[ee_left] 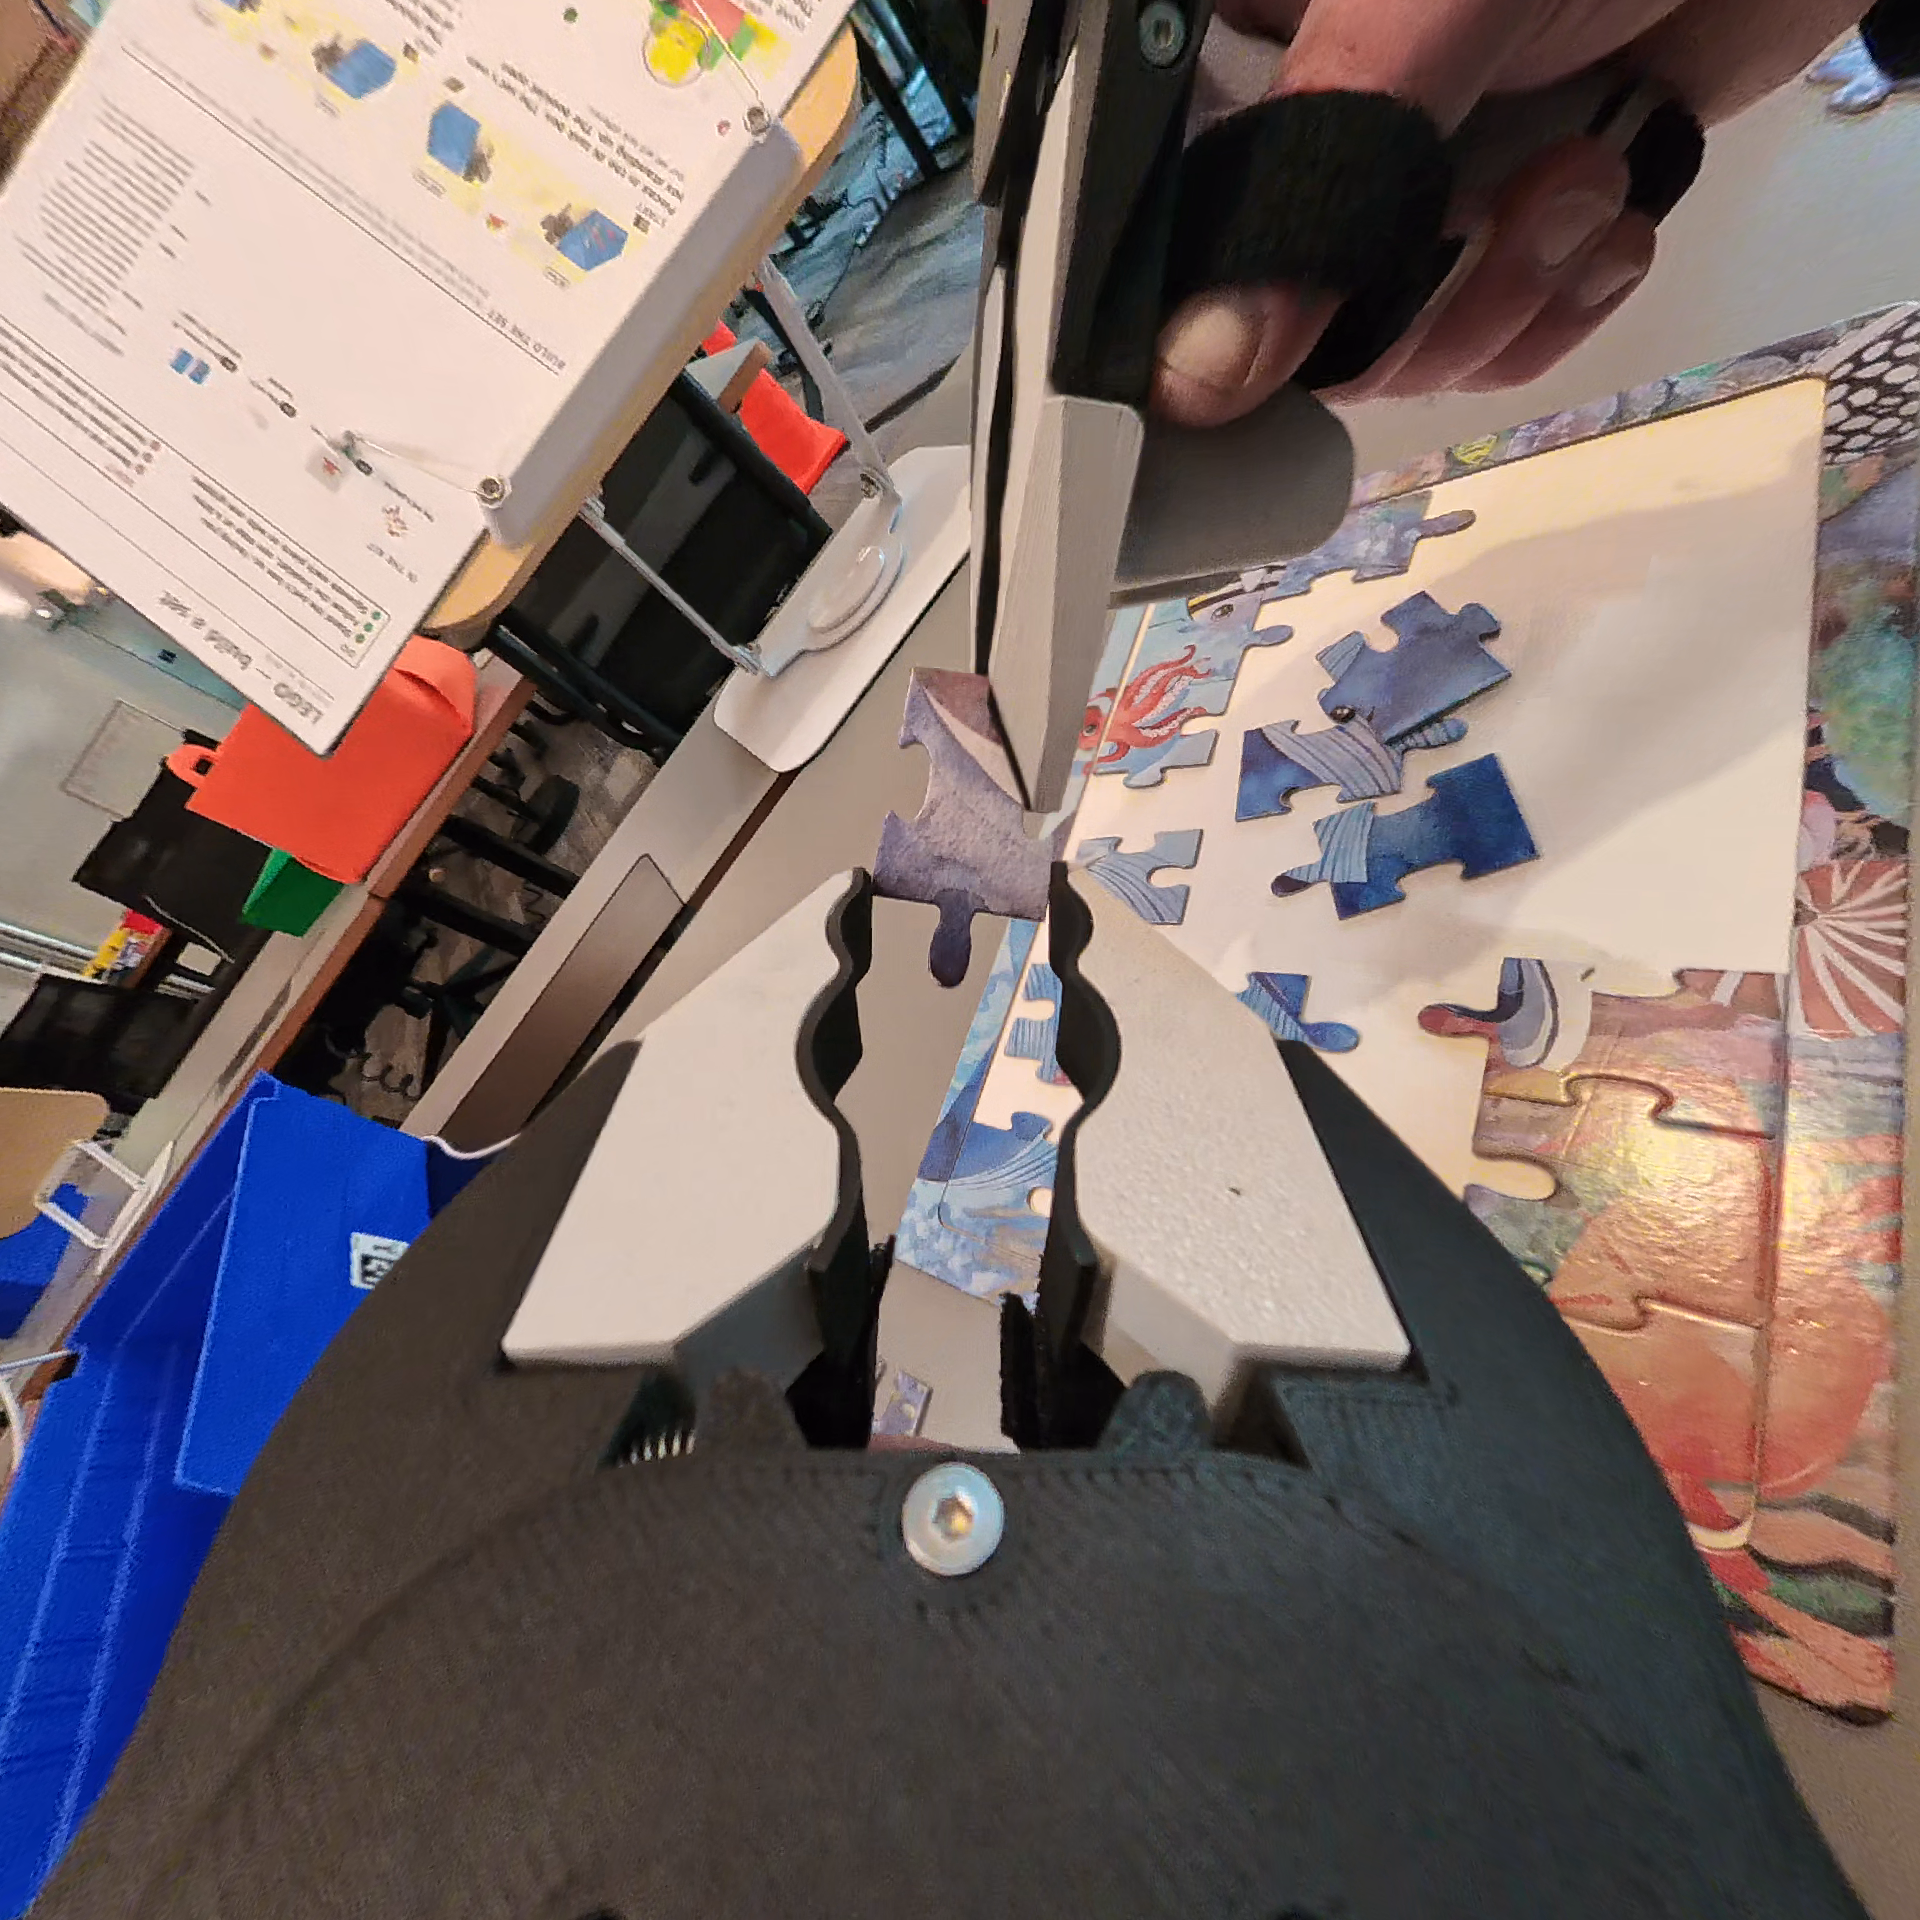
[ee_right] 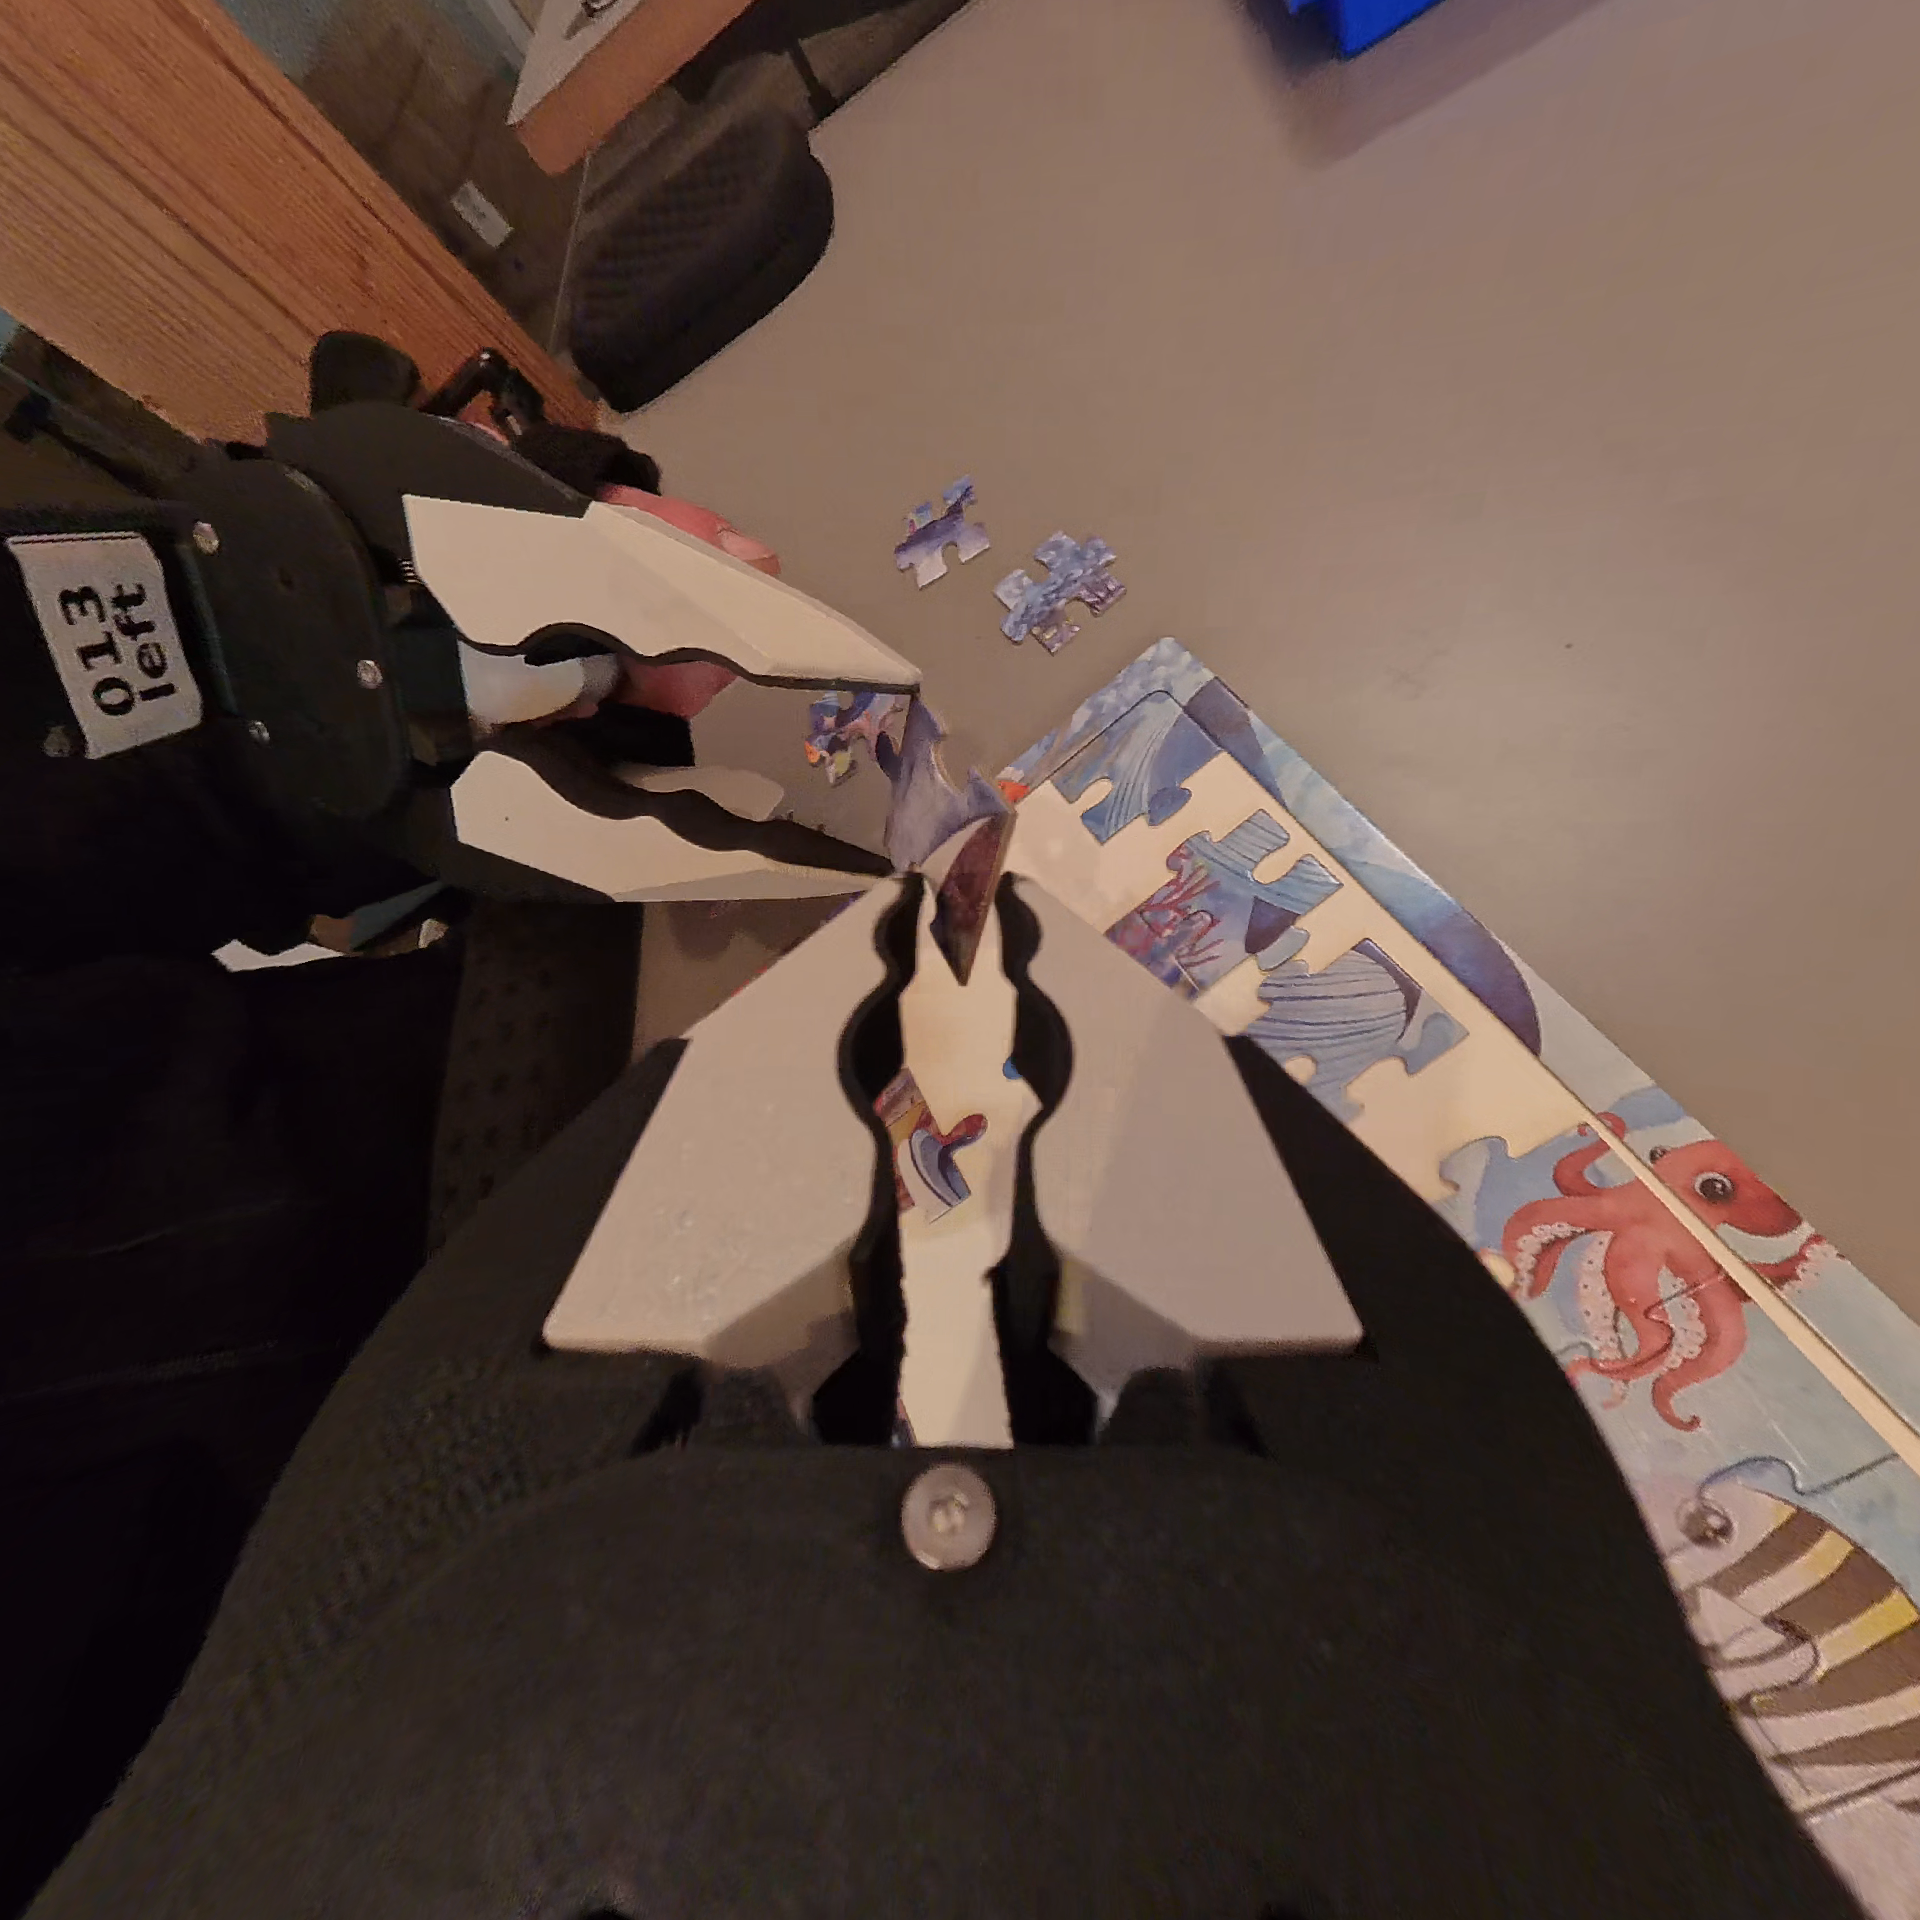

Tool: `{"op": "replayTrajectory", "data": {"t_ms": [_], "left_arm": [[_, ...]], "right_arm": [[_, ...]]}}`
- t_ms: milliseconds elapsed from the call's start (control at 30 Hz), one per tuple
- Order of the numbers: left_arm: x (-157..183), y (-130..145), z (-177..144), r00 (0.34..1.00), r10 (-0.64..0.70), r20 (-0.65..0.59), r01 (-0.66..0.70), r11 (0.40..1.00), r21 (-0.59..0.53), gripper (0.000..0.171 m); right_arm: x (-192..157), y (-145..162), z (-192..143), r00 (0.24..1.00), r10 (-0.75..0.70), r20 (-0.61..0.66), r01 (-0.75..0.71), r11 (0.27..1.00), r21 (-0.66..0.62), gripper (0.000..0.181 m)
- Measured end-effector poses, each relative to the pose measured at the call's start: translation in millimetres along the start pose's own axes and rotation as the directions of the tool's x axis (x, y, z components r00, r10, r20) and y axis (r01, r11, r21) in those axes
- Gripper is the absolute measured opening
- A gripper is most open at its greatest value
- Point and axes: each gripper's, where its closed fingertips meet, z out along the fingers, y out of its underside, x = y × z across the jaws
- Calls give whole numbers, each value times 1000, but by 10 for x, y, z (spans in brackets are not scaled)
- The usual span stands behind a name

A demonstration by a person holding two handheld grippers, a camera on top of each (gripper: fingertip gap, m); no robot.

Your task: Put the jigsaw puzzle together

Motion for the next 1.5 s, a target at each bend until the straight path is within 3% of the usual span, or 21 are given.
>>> {"op": "replayTrajectory", "data": {"t_ms": [133,267,433,600,800,1033,1200,1367,1500], "left_arm": [[-31,32,-13,1000,16,9,-16,1000,-20,23],[-113,-13,-85,1000,7,-29,-7,1000,-3,29],[-5,-313,-137,980,-6,-201,23,996,83,27],[229,-310,-72,935,-1,-355,13,999,32,19],[359,-277,-75,906,-56,-420,71,997,19,2],[289,-251,-70,894,-122,-432,135,991,1,17],[351,-227,-100,845,-174,-506,186,982,-26,15],[446,-233,-206,775,-202,-598,231,973,-30,24],[561,-185,-209,773,-176,-610,185,982,-49,17]], "right_arm": [[-70,-17,-39,998,-57,9,57,998,-2,0],[-119,21,-90,989,-146,-20,145,988,-53,0],[-72,312,-72,920,-373,-121,322,894,-312,0],[-114,520,-18,861,-501,-90,410,787,-461,0],[-146,474,-44,850,-519,-91,432,785,-445,0],[-168,497,-46,849,-522,-84,433,777,-457,0],[-188,521,-51,848,-525,-71,437,769,-467,0],[-218,529,-47,845,-532,-60,446,762,-470,0],[-333,540,-17,832,-554,-17,485,742,-463,0]]}}
